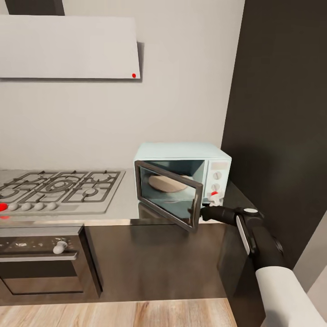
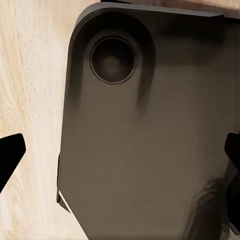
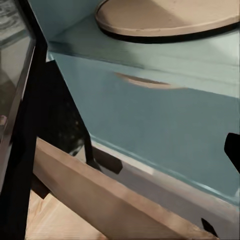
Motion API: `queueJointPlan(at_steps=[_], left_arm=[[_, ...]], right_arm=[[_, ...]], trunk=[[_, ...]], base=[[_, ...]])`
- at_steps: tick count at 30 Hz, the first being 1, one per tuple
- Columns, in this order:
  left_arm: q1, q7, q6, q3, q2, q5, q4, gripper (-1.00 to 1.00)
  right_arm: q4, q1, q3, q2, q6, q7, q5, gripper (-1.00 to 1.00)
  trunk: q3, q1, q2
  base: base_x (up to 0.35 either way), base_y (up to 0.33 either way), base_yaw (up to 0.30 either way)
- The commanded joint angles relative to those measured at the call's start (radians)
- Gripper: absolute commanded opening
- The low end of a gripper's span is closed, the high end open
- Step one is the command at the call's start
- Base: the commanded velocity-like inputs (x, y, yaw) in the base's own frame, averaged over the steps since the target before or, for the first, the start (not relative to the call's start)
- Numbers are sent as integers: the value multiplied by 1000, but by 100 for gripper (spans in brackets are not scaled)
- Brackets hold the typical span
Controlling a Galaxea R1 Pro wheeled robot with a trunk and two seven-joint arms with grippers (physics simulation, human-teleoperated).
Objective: In the kitchen, take the popcorn bag from the countertop, put it into the microwave, and heat it until the popcorn is cooked so the cooked popcorn ends up inside the bag.
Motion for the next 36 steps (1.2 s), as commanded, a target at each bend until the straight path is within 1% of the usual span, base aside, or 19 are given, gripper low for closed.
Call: queueJointPlan(at_steps=[1, 11, 20, 25, 28, 29, 31, 33, 34, 36], left_arm=[[0, 2, -2, -2, 0, 8, -1, 100], [0, 2, 1, -2, -1, 9, -1, 100], [0, 2, -3, -2, -2, 6, -1, 100], [0, 2, -2, -2, -2, 6, -1, 100], [0, 3, -2, -2, -2, 6, -1, 100], [0, 3, -3, -2, -2, 6, -1, 100], [0, 2, -2, -2, -2, 6, -1, 100], [0, 2, -2, -2, -2, 6, -1, 100], [0, 2, -3, -2, -2, 6, -1, 100], [0, 3, -3, -2, -2, 6, -1, 100]], right_arm=[[0, 0, -2, 0, 6, 9, 7, 100], [13, 0, -2, -11, 9, 10, 9, 100], [13, 0, 0, -16, 9, 16, 15, 100], [12, 0, 4, -11, 11, 36, 12, 100], [13, 0, 6, 0, 10, 47, 8, 100], [13, 0, 6, 8, 7, 48, 5, 100], [13, 0, 5, 35, 5, 48, 3, 100], [13, 0, 5, 76, 3, 47, 3, 100], [13, 0, 5, 88, 3, 47, 3, 100], [13, 0, 6, 119, 5, 47, 4, 100]], trunk=[[-1, 0, -1], [-1, 0, -1], [-1, 0, -1], [-1, 0, -1], [-1, 0, -1], [-1, 0, -1], [-1, 0, -1], [-1, 0, -1], [-1, 0, -1], [-1, 0, -1]], base=[[0, 0, 0], [-5, 0, 0], [-258, 0, 0], [-28, 0, 0], [-2, 0, 0], [0, 0, 0], [0, 0, 0], [0, 0, 0], [0, 0, 0], [0, 0, 0]])
